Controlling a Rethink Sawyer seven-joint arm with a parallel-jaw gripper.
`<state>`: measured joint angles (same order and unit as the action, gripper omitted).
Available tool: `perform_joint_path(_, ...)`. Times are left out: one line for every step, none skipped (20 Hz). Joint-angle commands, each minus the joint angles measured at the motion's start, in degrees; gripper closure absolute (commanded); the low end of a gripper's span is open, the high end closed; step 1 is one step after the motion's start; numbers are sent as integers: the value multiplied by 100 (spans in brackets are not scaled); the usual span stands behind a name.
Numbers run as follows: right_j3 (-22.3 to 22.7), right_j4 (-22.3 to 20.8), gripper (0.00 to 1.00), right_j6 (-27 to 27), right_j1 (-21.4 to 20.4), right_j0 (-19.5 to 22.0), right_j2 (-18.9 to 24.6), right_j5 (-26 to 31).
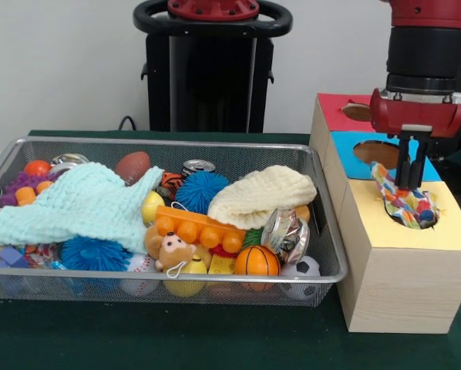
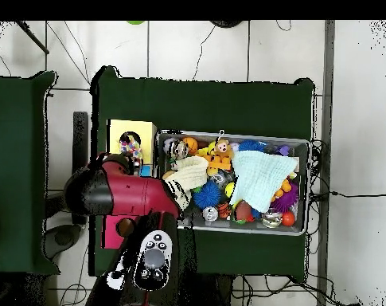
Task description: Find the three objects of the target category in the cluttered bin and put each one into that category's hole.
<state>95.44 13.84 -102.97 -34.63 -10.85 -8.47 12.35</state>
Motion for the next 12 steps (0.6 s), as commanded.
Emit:
perform_joint_path(148, 89, 100, -1181, 408, -31, 188, -220)
perform_joint_path(122, 90, 100, -1184, 429, -63, 142, -195)
perform_joint_path(98, 102, 100, -1202, 465, -99, 88, -169)
perform_joint_path(82, 109, 100, -1207, 483, -116, 64, -166)
perform_joint_path(75, 109, 100, -1207, 505, -114, 67, -209)
perform_joint_path(58, 111, 100, -1200, 520, -106, 82, -230)
perform_joint_path(59, 109, 100, -1170, 527, -30, 192, -295)
perform_joint_path(82, 114, 100, -1159, 519, 54, 315, -377)
perform_joint_path(181, 105, 100, -1175, 498, 283, 658, -670)
perform_joint_path(135, 109, 100, -1174, 511, 272, 642, -680)
perform_joint_path(87, 99, 100, -1152, 538, 324, 716, -742)
perform_joint_path(54, 106, 100, -1149, 550, 334, 722, -753)
